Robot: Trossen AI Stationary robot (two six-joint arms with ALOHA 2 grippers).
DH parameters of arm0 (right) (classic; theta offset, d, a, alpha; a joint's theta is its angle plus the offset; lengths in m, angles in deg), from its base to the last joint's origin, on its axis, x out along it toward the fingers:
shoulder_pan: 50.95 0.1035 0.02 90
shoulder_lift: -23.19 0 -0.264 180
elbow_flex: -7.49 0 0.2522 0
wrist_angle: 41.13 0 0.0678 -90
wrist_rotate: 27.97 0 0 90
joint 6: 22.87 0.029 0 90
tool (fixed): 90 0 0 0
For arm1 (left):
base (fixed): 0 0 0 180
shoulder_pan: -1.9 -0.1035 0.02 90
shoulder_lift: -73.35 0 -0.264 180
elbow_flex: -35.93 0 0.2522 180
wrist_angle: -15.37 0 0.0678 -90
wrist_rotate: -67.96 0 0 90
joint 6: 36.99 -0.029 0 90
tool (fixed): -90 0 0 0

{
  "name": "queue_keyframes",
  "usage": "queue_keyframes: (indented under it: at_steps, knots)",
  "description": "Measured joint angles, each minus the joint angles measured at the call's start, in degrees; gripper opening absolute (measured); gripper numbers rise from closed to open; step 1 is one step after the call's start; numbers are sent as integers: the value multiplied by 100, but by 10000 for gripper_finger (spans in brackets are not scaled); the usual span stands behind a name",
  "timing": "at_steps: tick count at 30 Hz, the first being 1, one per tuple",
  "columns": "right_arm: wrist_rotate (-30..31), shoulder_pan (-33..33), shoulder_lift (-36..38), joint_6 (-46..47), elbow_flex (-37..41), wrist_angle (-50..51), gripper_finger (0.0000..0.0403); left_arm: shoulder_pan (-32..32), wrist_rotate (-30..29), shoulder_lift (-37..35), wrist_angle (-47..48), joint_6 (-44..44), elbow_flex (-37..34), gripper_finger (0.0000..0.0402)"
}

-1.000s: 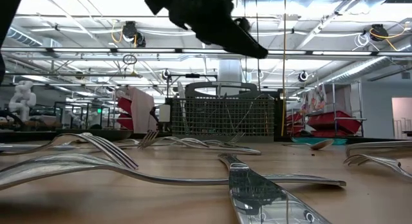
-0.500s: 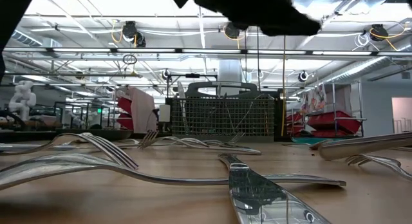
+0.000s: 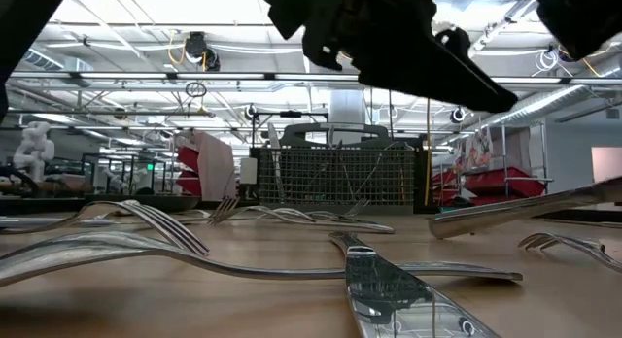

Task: Sort silverware
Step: Put the table knife into the silverware organizer

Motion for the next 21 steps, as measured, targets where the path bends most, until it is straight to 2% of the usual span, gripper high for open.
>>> queue_keyframes:
  at_steps: [8, 21]
  knots:
    - [12, -231, 0, -522, -33, 37, 0, -10, -13, 320, -233, 38, 0, 212]
    - [139, -627, 0, -1193, -33, 4, 0, -53, -116, 438, -714, 89, -2, 212]
